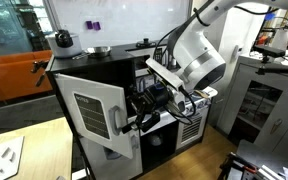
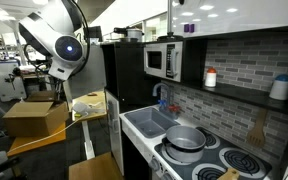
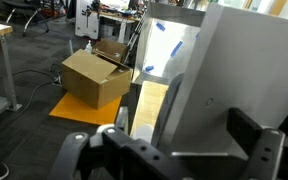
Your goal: Open the upper door of the refrigerator
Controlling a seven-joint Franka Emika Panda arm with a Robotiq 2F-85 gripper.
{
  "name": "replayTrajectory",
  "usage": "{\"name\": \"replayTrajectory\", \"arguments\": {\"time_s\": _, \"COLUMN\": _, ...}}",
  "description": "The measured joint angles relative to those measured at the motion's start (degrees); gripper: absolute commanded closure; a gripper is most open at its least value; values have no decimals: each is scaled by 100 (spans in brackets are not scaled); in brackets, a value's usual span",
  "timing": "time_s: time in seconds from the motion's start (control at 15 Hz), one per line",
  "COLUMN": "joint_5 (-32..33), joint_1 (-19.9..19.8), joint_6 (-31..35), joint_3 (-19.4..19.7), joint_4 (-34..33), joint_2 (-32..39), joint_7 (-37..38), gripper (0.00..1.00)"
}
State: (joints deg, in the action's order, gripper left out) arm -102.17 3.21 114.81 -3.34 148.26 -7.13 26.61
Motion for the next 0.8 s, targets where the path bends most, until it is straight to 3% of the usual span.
{"name": "replayTrajectory", "arguments": {"time_s": 0.8, "joint_5": 357, "joint_1": 145, "joint_6": -130, "joint_3": -202, "joint_4": 15, "joint_2": -185, "joint_7": 2, "gripper": 0}}
